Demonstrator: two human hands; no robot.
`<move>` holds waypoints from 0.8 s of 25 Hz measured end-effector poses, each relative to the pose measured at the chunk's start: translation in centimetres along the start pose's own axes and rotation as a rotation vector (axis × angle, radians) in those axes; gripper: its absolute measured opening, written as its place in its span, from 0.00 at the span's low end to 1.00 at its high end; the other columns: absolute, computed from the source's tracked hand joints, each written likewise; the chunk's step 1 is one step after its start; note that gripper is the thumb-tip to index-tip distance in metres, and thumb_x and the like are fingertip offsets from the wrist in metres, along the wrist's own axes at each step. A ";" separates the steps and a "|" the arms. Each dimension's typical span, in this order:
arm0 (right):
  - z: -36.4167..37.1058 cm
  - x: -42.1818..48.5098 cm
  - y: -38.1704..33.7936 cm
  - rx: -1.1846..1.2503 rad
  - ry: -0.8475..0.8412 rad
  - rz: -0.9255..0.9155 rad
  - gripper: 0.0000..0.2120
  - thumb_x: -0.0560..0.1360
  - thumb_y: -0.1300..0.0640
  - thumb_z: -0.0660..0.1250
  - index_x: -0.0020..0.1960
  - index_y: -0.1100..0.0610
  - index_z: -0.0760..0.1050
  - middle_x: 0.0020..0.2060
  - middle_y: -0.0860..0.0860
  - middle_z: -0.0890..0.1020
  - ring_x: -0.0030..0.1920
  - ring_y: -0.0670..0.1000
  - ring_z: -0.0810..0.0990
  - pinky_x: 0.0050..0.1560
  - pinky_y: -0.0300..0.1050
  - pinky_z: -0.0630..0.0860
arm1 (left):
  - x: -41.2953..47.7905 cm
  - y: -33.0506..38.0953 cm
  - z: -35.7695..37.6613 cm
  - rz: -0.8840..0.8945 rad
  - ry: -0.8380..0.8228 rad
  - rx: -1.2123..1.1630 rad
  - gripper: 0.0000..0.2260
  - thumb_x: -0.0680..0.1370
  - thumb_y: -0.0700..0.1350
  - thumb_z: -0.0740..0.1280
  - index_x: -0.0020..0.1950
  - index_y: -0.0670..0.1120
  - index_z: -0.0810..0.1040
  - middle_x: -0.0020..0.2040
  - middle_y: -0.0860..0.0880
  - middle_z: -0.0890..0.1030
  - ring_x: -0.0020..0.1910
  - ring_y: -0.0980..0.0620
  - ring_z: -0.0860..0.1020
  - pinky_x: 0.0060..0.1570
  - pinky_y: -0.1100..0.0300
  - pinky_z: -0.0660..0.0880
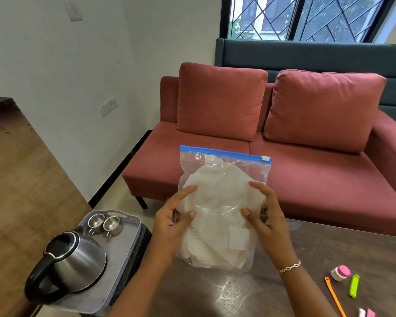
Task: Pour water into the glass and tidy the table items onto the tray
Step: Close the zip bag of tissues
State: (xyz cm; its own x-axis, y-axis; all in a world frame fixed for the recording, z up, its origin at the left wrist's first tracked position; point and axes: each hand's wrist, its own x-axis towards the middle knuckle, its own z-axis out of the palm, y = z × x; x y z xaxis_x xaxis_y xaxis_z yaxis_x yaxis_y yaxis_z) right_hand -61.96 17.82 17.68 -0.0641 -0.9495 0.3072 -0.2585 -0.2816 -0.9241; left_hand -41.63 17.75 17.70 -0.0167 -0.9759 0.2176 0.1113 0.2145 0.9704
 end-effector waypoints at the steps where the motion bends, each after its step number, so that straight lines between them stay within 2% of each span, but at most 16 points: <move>1: -0.1 0.0 0.0 0.021 -0.048 -0.001 0.25 0.71 0.63 0.69 0.58 0.38 0.69 0.51 0.50 0.78 0.46 0.53 0.78 0.46 0.55 0.78 | 0.2 0.3 -0.3 -0.017 -0.039 -0.002 0.24 0.72 0.30 0.66 0.55 0.58 0.80 0.56 0.54 0.78 0.56 0.60 0.77 0.53 0.66 0.76; 3: -0.2 0.1 -0.1 0.075 -0.091 0.012 0.24 0.69 0.64 0.70 0.59 0.44 0.72 0.58 0.50 0.77 0.55 0.55 0.77 0.55 0.60 0.76 | 0.5 0.7 -0.6 -0.040 -0.074 -0.018 0.24 0.69 0.30 0.69 0.53 0.57 0.82 0.56 0.53 0.77 0.56 0.59 0.77 0.52 0.66 0.76; 6: -0.3 0.4 -0.5 0.112 -0.087 0.016 0.21 0.68 0.66 0.71 0.57 0.48 0.75 0.55 0.51 0.78 0.56 0.55 0.77 0.58 0.59 0.74 | 0.9 0.9 -0.8 -0.034 -0.060 -0.083 0.20 0.70 0.29 0.67 0.53 0.50 0.82 0.54 0.53 0.82 0.55 0.58 0.79 0.48 0.67 0.77; 8: -0.3 0.6 -0.5 0.087 -0.098 0.027 0.23 0.67 0.70 0.71 0.55 0.48 0.75 0.53 0.50 0.79 0.55 0.52 0.77 0.58 0.54 0.75 | 1.1 0.8 -0.9 -0.054 -0.032 -0.080 0.20 0.70 0.26 0.66 0.54 0.46 0.80 0.54 0.52 0.83 0.53 0.57 0.80 0.45 0.67 0.78; 11: -0.2 0.4 -0.3 0.019 -0.107 0.021 0.26 0.65 0.71 0.72 0.55 0.47 0.74 0.52 0.52 0.78 0.51 0.46 0.76 0.54 0.37 0.73 | 1.0 0.7 -1.2 -0.071 0.002 0.009 0.20 0.69 0.26 0.67 0.56 0.43 0.79 0.54 0.51 0.82 0.51 0.59 0.81 0.45 0.68 0.77; 12: -0.2 0.3 -0.3 -0.012 -0.119 0.014 0.27 0.65 0.71 0.72 0.56 0.48 0.73 0.51 0.52 0.77 0.50 0.45 0.75 0.52 0.32 0.72 | 1.0 0.7 -1.3 -0.071 0.008 0.055 0.19 0.69 0.27 0.68 0.56 0.44 0.79 0.54 0.51 0.81 0.51 0.61 0.80 0.46 0.69 0.76; 14: -0.1 0.4 -0.1 -0.138 -0.131 -0.002 0.26 0.65 0.70 0.73 0.57 0.50 0.73 0.46 0.50 0.76 0.47 0.45 0.75 0.49 0.29 0.70 | 1.0 0.7 -1.6 -0.050 0.016 0.193 0.19 0.70 0.29 0.69 0.53 0.49 0.79 0.51 0.53 0.81 0.49 0.62 0.79 0.48 0.68 0.75; 16: 0.2 0.4 0.2 -0.335 -0.085 -0.048 0.20 0.65 0.67 0.74 0.54 0.55 0.78 0.41 0.50 0.75 0.43 0.48 0.75 0.45 0.27 0.68 | 1.1 0.7 -1.9 0.004 0.006 0.399 0.17 0.71 0.31 0.70 0.50 0.52 0.80 0.43 0.55 0.78 0.42 0.59 0.76 0.43 0.65 0.72; 18: 0.5 0.2 0.3 -0.476 -0.038 -0.116 0.11 0.64 0.65 0.75 0.46 0.60 0.82 0.38 0.50 0.73 0.39 0.45 0.72 0.43 0.25 0.66 | 1.3 0.6 -2.2 0.064 0.002 0.617 0.11 0.71 0.34 0.70 0.47 0.49 0.83 0.38 0.54 0.72 0.40 0.53 0.73 0.40 0.65 0.67; 20: 0.7 0.0 0.4 -0.527 -0.048 -0.150 0.05 0.65 0.64 0.75 0.40 0.61 0.81 0.44 0.50 0.74 0.44 0.47 0.74 0.45 0.27 0.65 | 1.3 0.4 -2.7 0.096 0.007 0.762 0.03 0.72 0.37 0.70 0.44 0.43 0.83 0.42 0.53 0.71 0.46 0.51 0.72 0.45 0.64 0.68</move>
State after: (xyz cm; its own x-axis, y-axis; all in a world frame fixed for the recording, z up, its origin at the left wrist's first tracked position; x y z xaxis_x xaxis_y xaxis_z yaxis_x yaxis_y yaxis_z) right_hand -61.40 17.61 17.19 0.0518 -0.9129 0.4048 -0.7099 -0.3188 -0.6281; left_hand -38.97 16.48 18.12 -0.0352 -0.9513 0.3063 -0.6038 0.2645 0.7520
